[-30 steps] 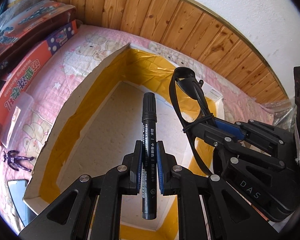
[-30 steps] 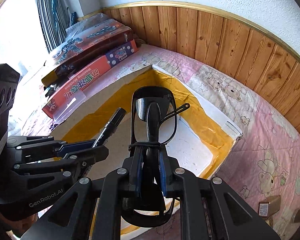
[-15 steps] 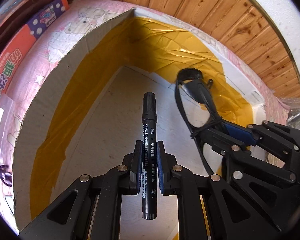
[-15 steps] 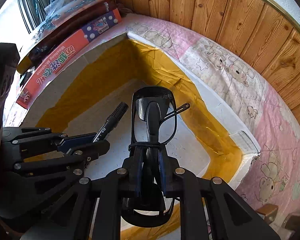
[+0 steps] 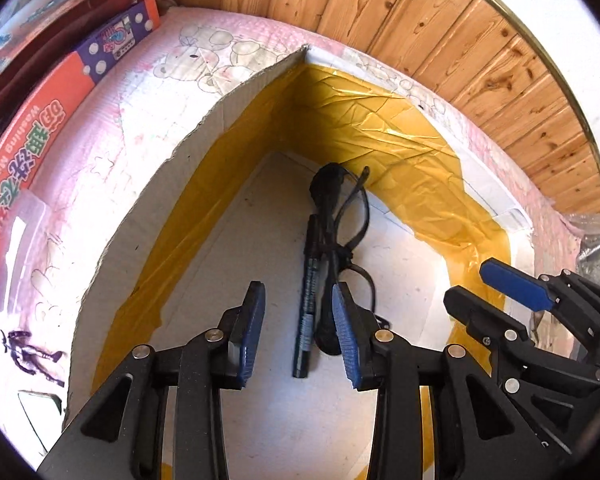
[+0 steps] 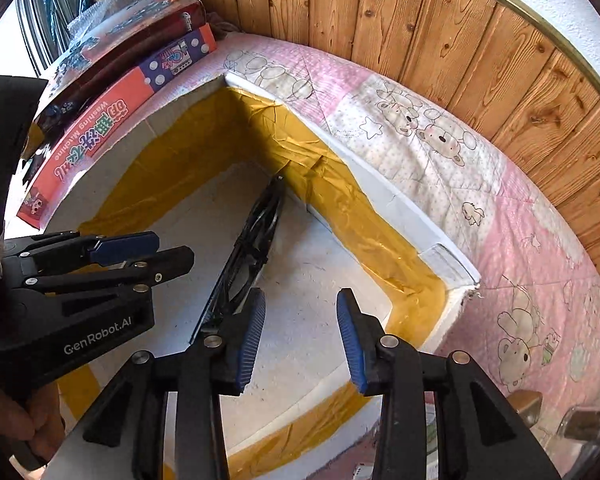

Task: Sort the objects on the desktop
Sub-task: 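Open both tools to drop the glasses and marker into the box, then move both tools back over the remaining items on the bedspread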

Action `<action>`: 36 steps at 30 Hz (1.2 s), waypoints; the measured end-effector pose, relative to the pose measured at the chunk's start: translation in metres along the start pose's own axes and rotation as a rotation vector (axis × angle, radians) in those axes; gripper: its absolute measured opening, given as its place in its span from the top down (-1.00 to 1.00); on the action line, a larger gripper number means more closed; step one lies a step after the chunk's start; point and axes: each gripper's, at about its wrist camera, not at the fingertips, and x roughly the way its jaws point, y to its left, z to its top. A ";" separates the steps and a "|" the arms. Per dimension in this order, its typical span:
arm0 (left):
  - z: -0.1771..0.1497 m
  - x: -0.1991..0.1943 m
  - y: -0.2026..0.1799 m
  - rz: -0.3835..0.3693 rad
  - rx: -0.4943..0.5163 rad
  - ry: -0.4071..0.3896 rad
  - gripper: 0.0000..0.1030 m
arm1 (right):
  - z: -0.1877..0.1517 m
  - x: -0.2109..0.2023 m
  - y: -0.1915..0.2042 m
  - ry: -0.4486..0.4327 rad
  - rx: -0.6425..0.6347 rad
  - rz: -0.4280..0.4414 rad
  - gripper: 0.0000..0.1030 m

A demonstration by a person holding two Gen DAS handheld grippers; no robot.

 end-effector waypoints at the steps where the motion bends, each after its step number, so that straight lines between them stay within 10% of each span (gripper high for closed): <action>1: -0.003 -0.007 -0.001 0.006 0.006 -0.009 0.28 | -0.003 -0.008 0.002 -0.012 0.000 0.011 0.23; 20: -0.108 -0.125 -0.038 0.027 0.151 -0.165 0.28 | -0.112 -0.135 0.013 -0.288 0.021 0.099 0.11; 36: -0.238 -0.129 -0.130 -0.192 0.322 -0.177 0.23 | -0.291 -0.167 -0.040 -0.483 0.248 0.068 0.11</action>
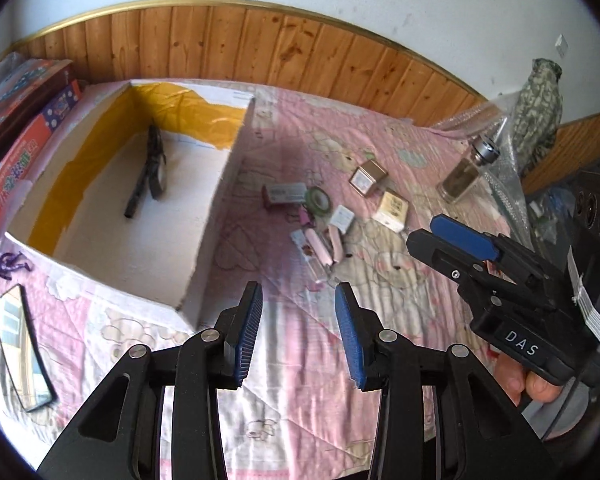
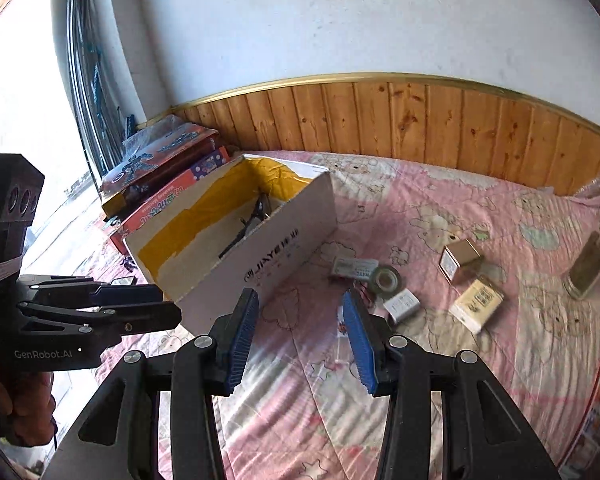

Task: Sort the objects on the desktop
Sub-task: 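Move both tools back over the remaining items on the bedspread, then grasp the pink stapler with the right tool while the left tool grasps the clear cartoon-label bottle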

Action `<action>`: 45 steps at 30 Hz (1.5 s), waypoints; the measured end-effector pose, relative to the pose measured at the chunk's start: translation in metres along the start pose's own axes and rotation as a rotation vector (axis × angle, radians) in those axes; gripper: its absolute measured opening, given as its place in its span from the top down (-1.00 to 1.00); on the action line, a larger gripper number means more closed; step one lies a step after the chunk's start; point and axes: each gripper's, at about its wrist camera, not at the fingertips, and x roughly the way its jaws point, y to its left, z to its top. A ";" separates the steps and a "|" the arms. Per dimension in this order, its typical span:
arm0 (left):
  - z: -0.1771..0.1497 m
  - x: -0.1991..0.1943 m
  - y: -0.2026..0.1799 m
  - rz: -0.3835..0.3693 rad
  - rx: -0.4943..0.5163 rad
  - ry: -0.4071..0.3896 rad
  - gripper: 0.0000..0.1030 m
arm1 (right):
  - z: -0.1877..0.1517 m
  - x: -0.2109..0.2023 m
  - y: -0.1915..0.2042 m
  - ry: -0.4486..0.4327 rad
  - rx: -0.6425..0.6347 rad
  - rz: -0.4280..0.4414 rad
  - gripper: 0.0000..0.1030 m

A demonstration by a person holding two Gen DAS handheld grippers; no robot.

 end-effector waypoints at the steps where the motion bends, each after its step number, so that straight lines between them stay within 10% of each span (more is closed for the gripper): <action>1: -0.003 0.007 -0.005 -0.002 0.002 0.009 0.23 | -0.006 0.003 -0.007 0.015 0.016 -0.004 0.11; 21: -0.016 0.114 -0.004 -0.007 -0.089 0.148 0.23 | -0.046 0.166 -0.101 0.250 0.383 0.099 0.28; 26: -0.008 0.134 -0.002 -0.004 -0.081 0.168 0.23 | -0.043 0.183 -0.086 0.264 0.296 0.175 0.47; 37: 0.016 0.206 -0.007 0.041 -0.083 0.212 0.24 | -0.066 0.116 -0.123 0.253 0.092 -0.146 0.52; 45: 0.018 0.208 -0.010 0.076 0.005 0.140 0.65 | -0.072 0.122 -0.133 0.211 0.096 -0.116 0.48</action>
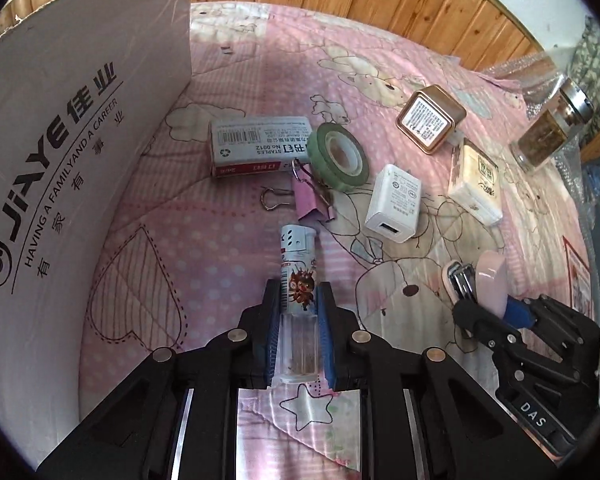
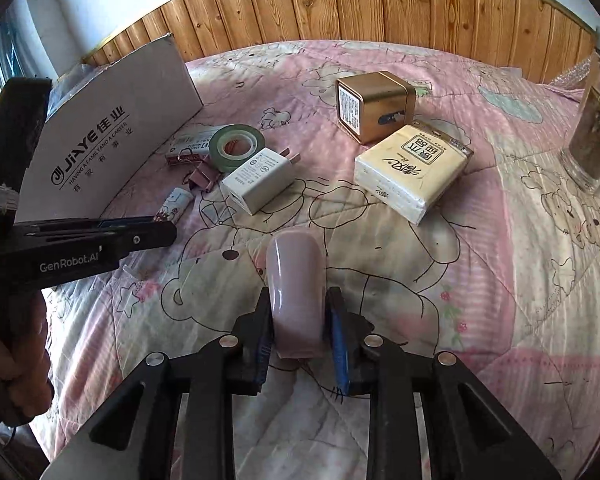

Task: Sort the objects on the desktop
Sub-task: 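Grasp the pink stapler with the right tool while the left tool grasps the clear cartoon-label bottle, then carry the stapler and bottle over the cardboard box with both tools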

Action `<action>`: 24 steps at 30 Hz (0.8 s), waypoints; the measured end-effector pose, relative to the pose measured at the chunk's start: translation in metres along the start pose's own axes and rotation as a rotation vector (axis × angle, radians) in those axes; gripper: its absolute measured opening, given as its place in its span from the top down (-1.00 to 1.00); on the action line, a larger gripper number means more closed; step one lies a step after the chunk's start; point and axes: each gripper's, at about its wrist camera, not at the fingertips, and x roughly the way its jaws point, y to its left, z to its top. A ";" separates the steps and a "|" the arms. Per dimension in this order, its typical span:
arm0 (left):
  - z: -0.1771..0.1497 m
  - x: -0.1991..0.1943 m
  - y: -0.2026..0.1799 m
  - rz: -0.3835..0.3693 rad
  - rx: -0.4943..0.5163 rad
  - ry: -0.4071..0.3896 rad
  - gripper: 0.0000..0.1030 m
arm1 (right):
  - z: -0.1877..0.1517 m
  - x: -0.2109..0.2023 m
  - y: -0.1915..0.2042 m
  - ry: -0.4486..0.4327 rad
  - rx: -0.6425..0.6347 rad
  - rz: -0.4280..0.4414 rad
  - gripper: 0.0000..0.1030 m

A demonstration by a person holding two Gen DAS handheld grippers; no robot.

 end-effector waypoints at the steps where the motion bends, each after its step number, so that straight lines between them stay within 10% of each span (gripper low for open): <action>1: -0.001 -0.002 0.002 -0.003 -0.005 0.004 0.65 | 0.001 0.001 -0.001 0.000 0.005 0.007 0.48; 24: -0.053 -0.106 -0.028 0.022 0.023 -0.114 0.65 | -0.042 -0.080 0.052 -0.053 0.026 0.065 0.49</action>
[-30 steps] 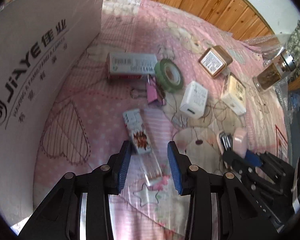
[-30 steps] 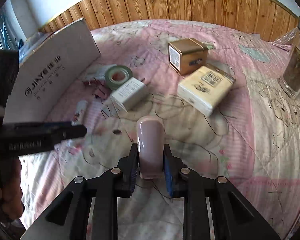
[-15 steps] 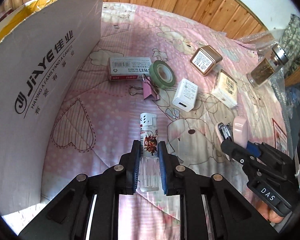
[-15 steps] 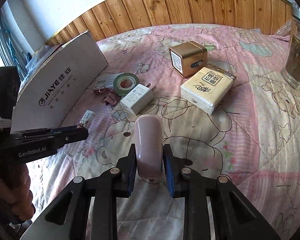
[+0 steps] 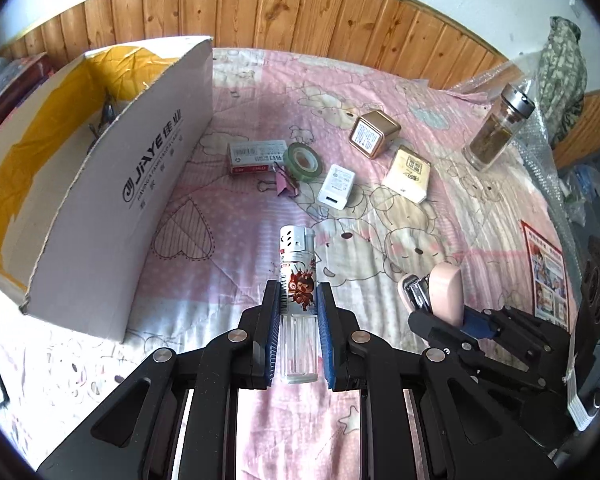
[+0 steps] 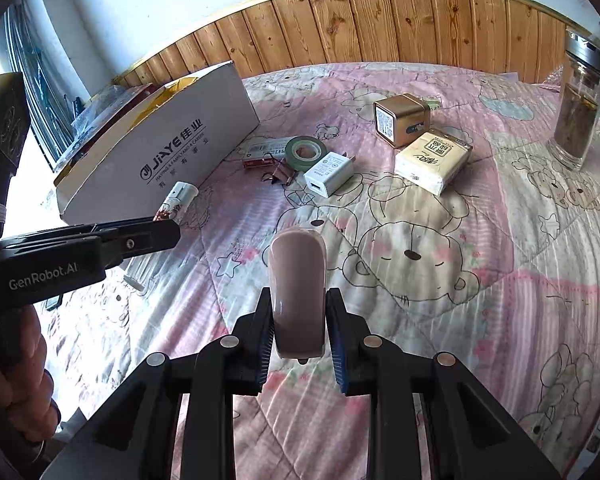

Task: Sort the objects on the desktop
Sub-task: 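Carry the stapler and bottle over the cardboard box with both tools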

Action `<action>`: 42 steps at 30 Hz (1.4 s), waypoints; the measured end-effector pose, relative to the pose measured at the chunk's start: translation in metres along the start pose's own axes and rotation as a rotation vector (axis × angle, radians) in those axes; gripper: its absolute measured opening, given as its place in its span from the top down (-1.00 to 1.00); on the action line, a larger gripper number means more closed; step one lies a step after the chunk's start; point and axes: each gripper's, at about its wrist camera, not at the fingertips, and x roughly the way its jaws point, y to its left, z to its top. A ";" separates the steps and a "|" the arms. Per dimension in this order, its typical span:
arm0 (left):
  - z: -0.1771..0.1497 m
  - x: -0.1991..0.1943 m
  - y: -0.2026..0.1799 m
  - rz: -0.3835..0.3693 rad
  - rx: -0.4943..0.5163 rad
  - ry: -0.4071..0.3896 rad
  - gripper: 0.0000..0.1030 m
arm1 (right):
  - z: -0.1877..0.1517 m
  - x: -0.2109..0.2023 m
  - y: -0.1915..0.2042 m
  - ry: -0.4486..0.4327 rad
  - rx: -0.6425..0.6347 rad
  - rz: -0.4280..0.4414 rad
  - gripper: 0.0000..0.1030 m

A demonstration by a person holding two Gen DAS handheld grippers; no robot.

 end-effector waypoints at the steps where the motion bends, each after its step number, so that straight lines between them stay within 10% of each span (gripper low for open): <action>1: -0.003 -0.005 0.000 -0.001 0.001 -0.008 0.65 | -0.002 -0.004 0.003 -0.004 -0.001 0.000 0.49; 18: -0.047 -0.082 0.014 -0.046 -0.034 -0.116 0.65 | -0.029 -0.064 0.067 -0.081 -0.086 -0.007 0.49; 42: -0.046 -0.156 0.114 -0.062 -0.210 -0.281 0.65 | 0.030 -0.099 0.180 -0.168 -0.322 0.073 0.49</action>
